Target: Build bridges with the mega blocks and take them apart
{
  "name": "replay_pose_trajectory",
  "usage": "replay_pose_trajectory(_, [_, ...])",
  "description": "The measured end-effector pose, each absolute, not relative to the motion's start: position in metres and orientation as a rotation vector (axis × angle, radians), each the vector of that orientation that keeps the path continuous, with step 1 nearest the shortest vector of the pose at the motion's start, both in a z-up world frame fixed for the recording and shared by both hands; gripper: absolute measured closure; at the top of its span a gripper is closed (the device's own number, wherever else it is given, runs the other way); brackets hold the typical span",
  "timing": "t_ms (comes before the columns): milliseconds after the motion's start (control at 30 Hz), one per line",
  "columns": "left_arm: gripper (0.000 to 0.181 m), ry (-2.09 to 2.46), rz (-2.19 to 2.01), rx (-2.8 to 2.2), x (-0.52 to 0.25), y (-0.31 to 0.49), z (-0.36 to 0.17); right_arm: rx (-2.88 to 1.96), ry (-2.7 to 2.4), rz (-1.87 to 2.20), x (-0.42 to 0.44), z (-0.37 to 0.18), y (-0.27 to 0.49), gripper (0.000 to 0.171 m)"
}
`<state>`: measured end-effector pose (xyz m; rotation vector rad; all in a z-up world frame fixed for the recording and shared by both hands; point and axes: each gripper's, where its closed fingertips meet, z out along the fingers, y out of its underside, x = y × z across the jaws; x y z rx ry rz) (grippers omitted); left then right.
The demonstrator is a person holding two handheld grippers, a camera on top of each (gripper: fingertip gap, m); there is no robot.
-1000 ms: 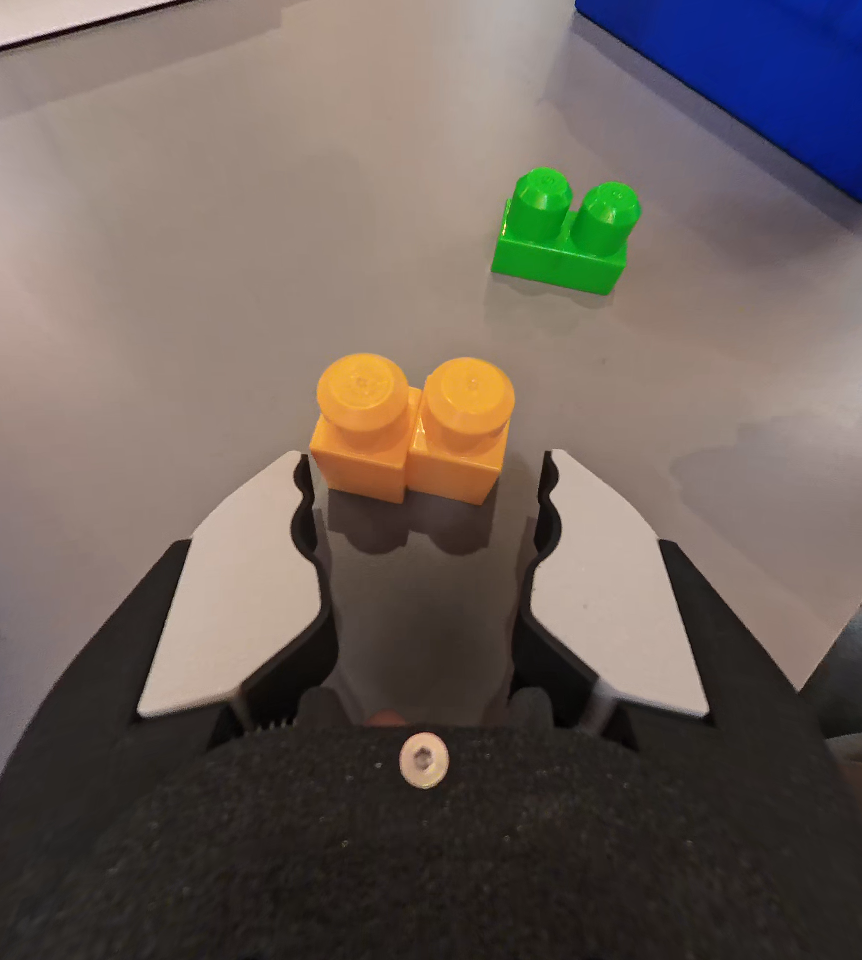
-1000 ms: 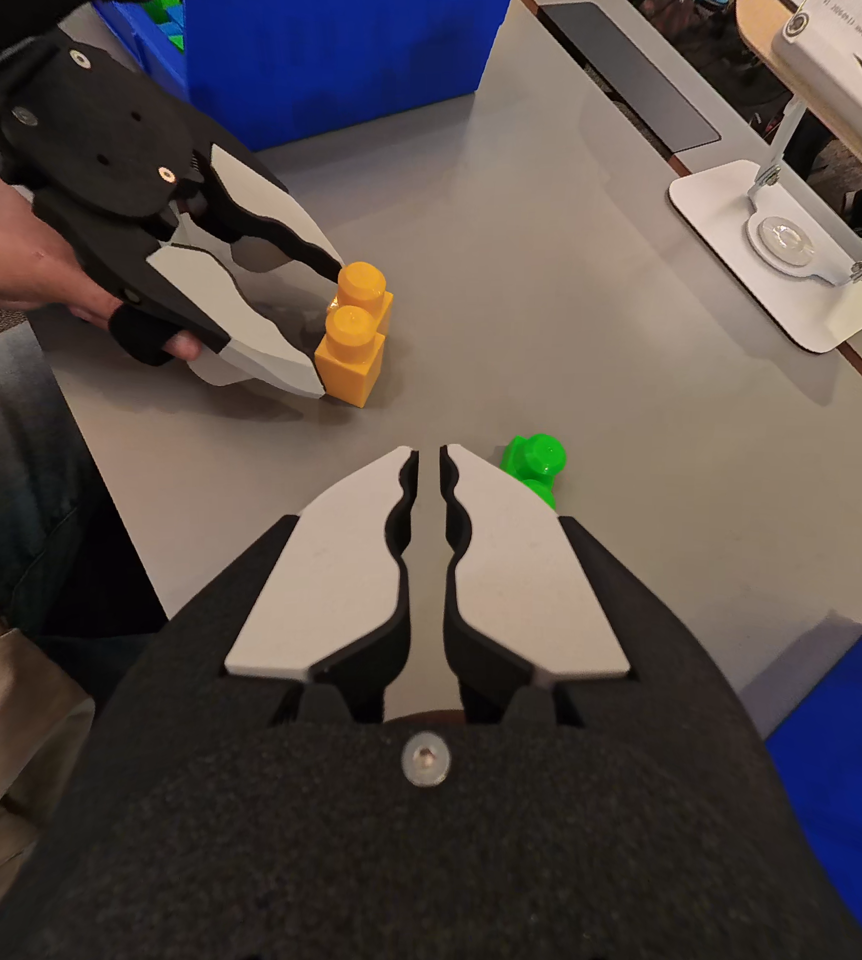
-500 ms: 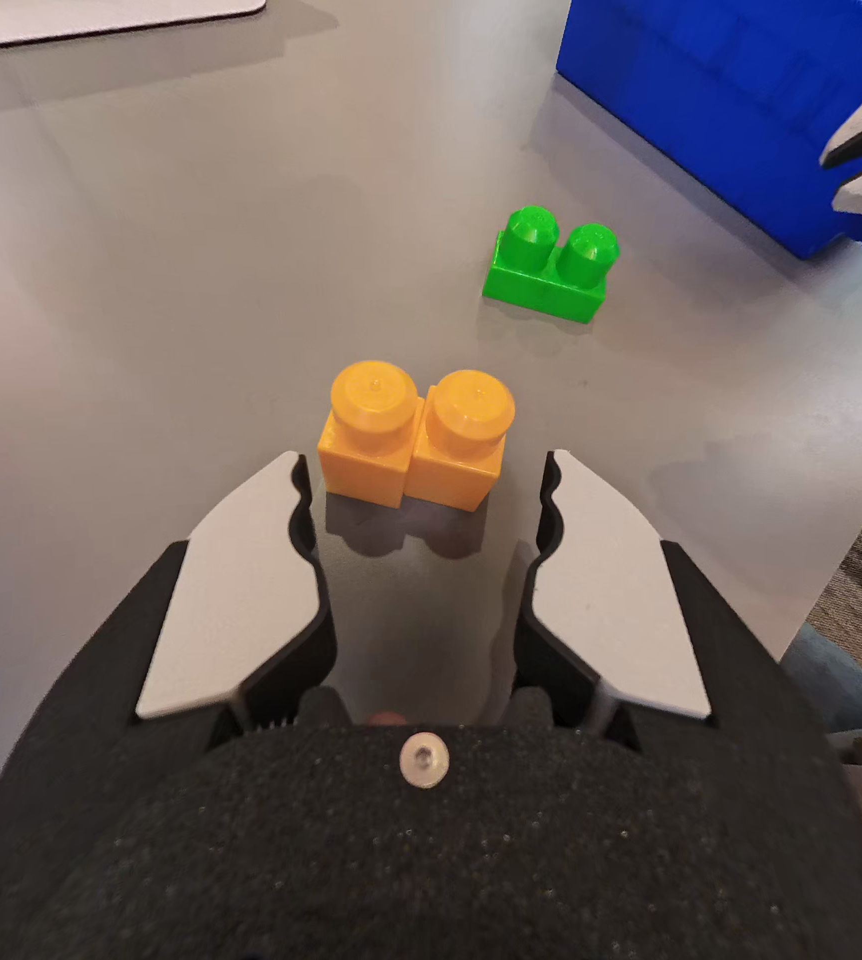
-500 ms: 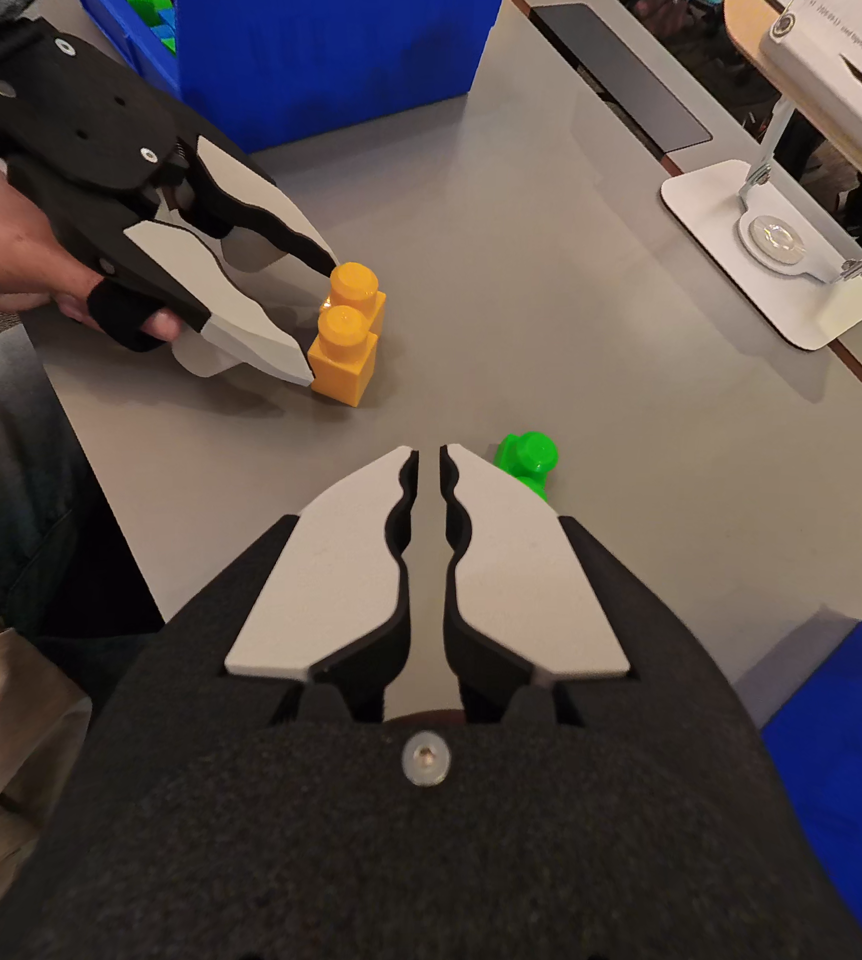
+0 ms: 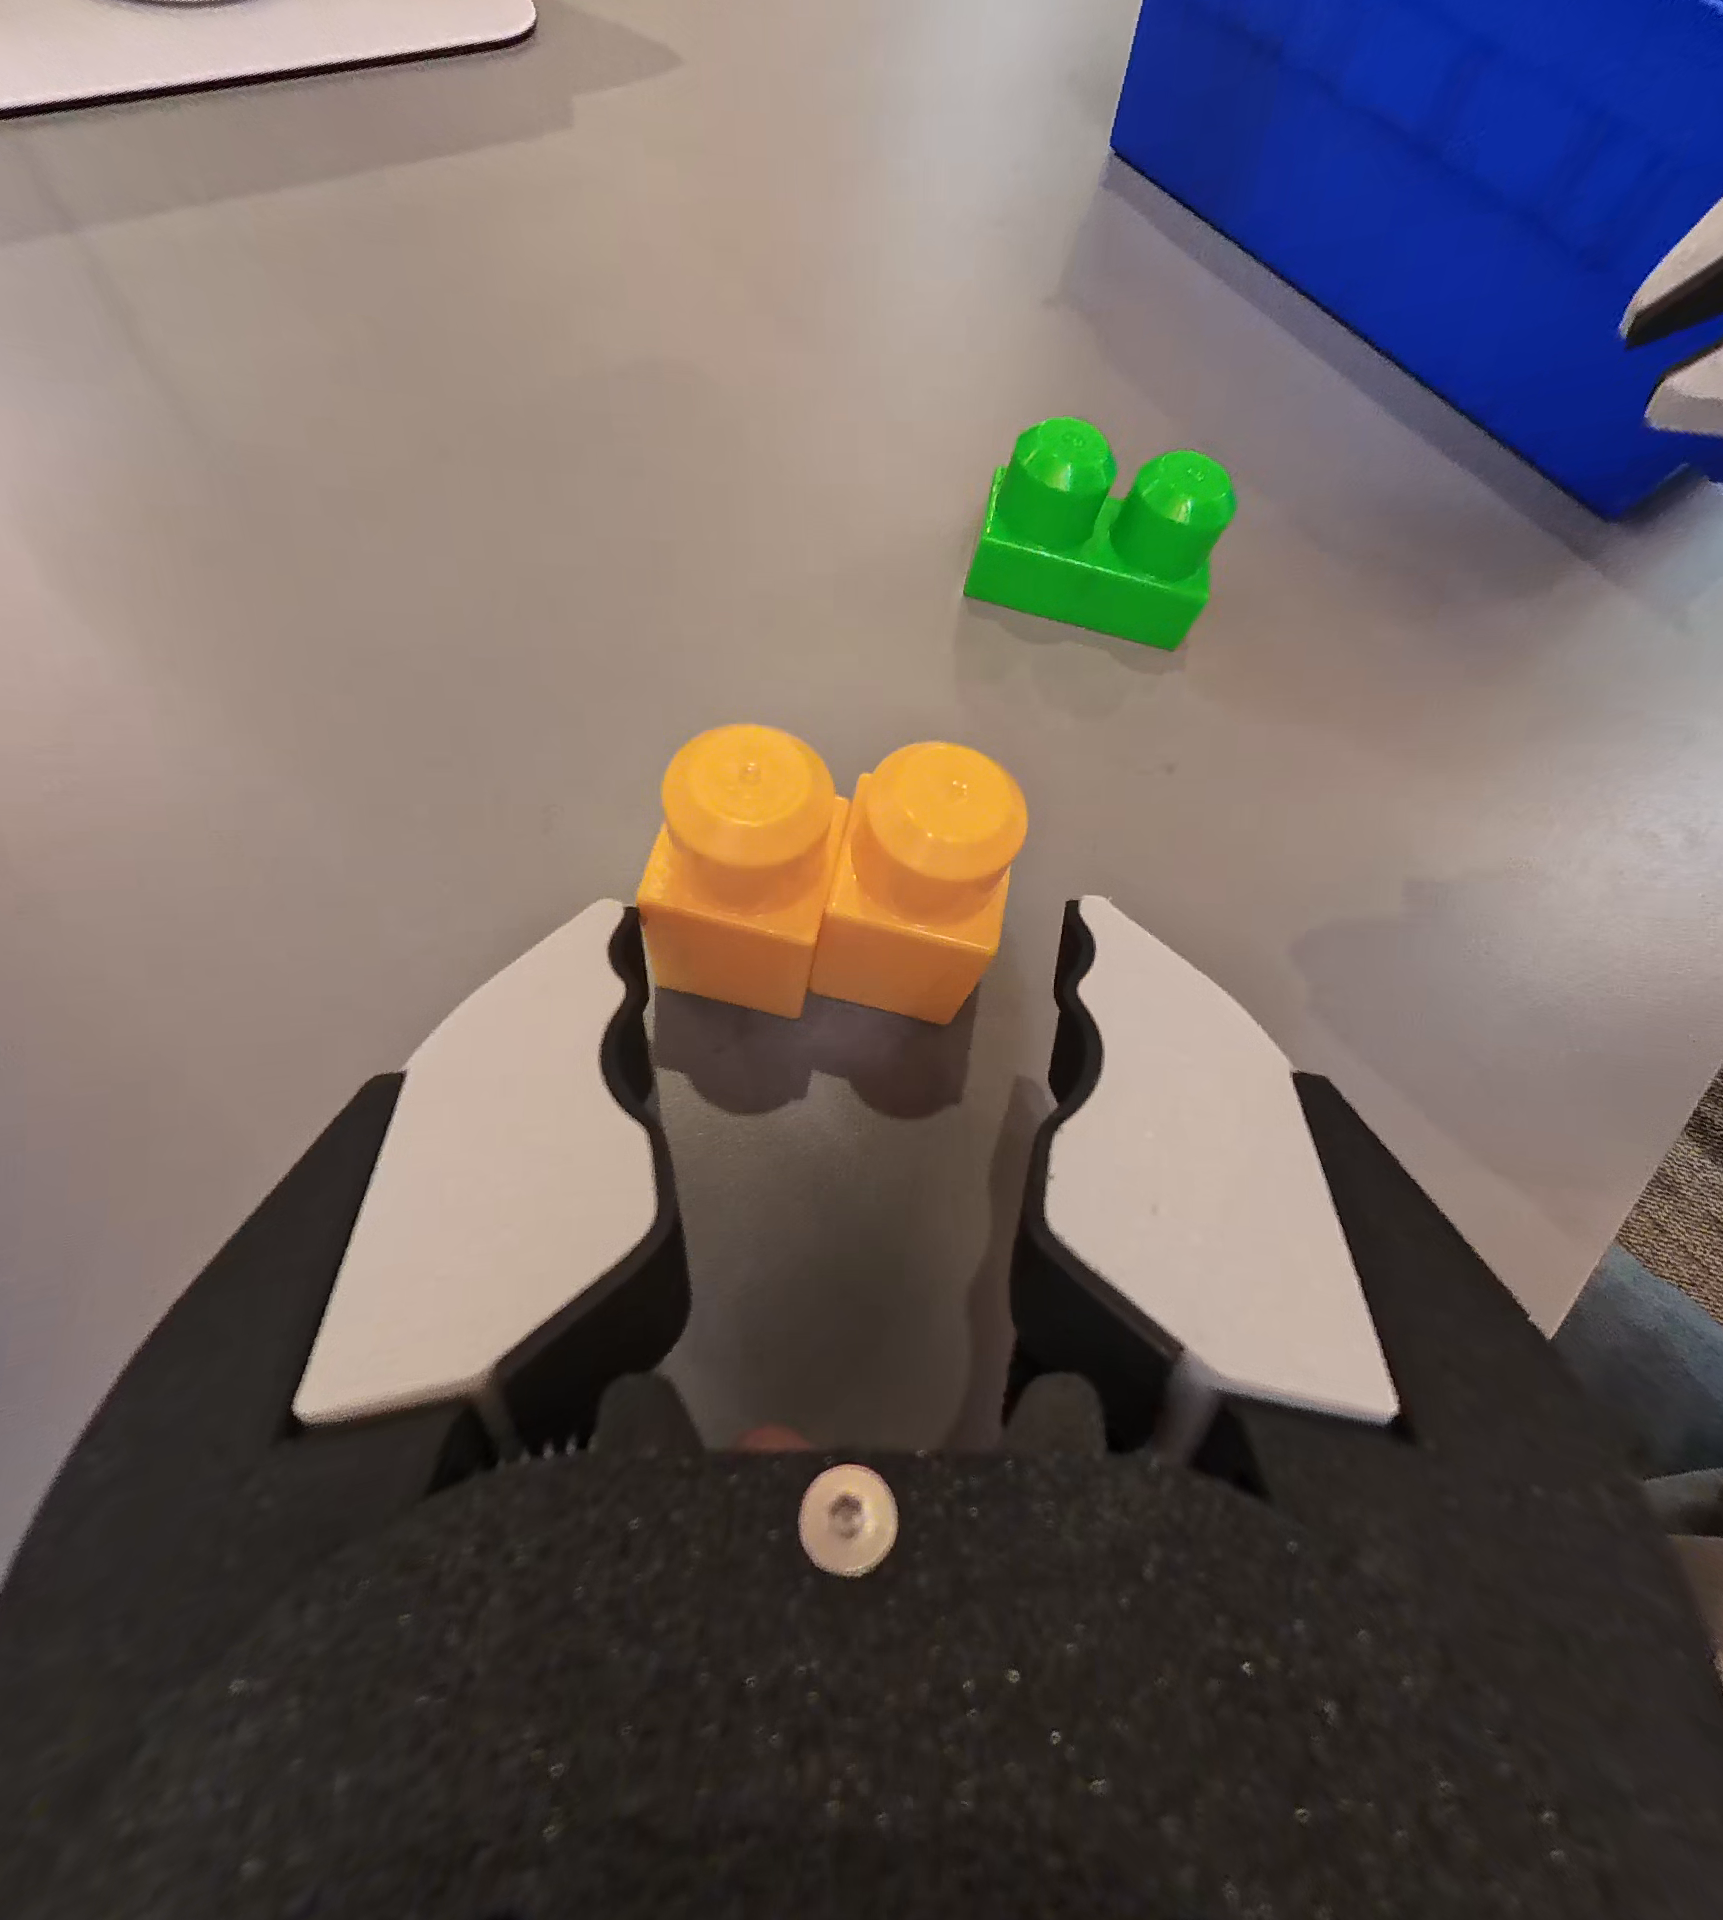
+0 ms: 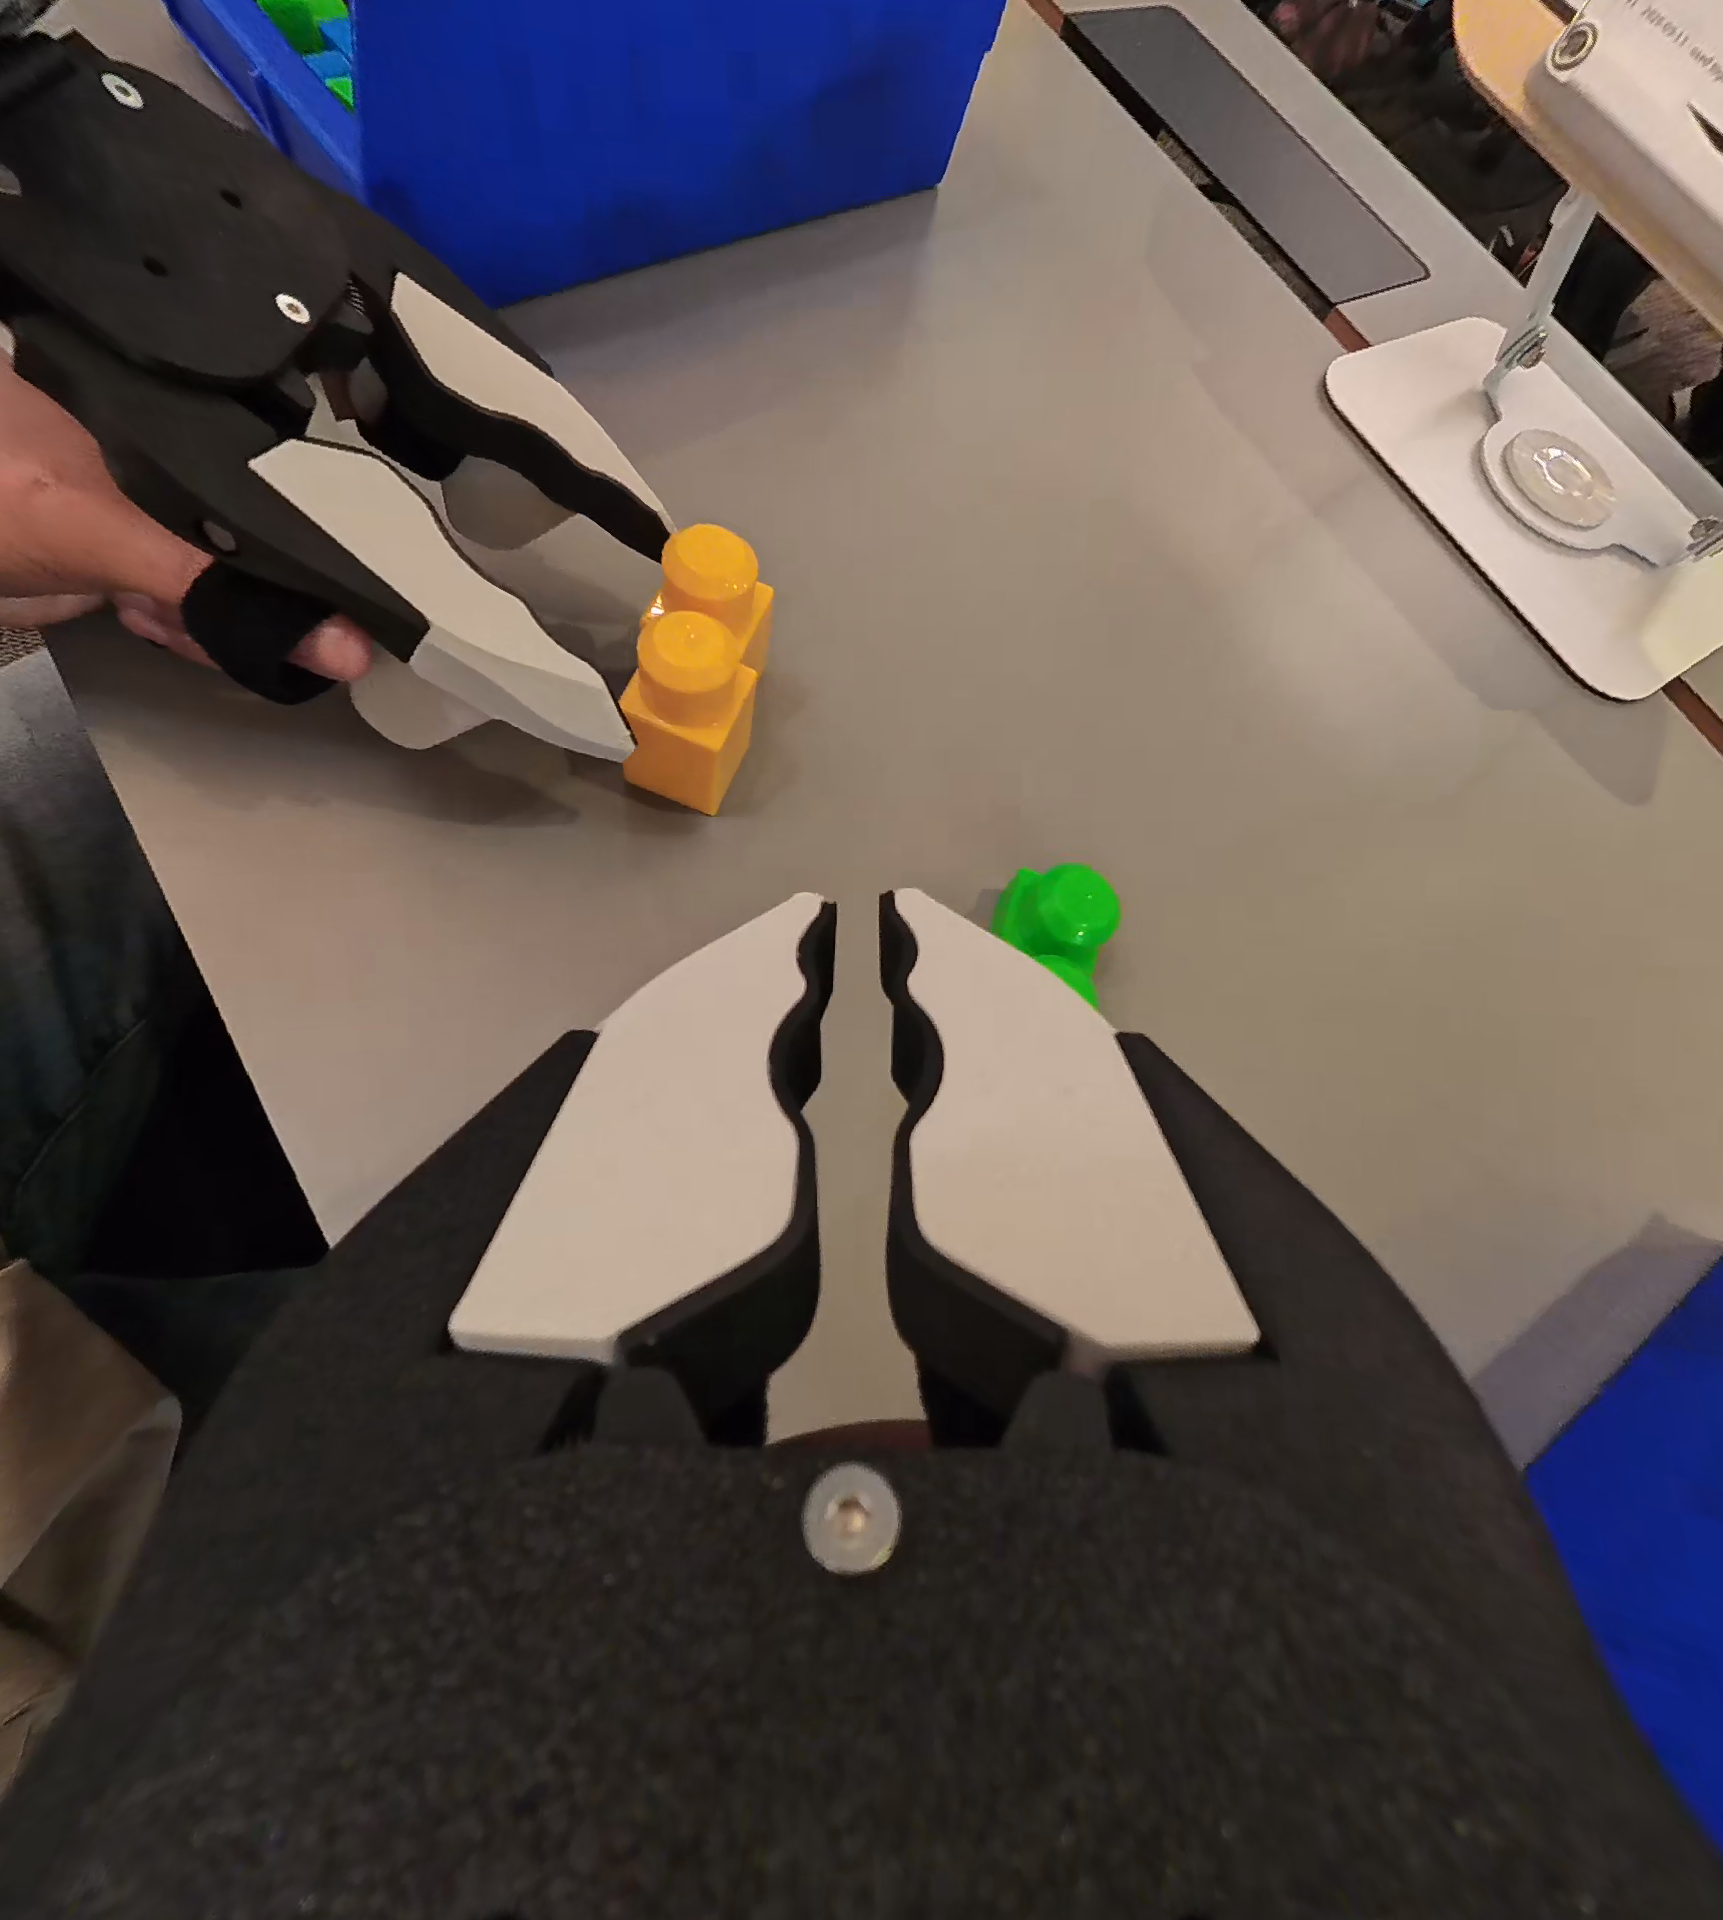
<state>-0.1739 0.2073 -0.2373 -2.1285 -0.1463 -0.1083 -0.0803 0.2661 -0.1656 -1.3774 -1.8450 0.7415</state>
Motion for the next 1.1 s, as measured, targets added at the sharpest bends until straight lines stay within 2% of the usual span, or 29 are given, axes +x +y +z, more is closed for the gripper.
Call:
replay_pose_trajectory(200, [0.108, -0.138, -0.07, -2.14, -0.174, 0.208, -0.239, -1.381, -1.84, 0.739, -0.079, -0.165, 0.268, 0.163])
replay_pose_trajectory(533, [0.093, -0.13, -0.048, -2.215, -0.171, 0.209, -0.25, -1.381, -1.831, 0.738, -0.077, -0.162, 0.271, 0.163])
replay_pose_trajectory(1100, [0.09, -0.074, -0.049, -2.257, -0.165, 0.21, -0.255, -1.382, -1.832, 0.728, -0.077, -0.163, 0.27, 0.163])
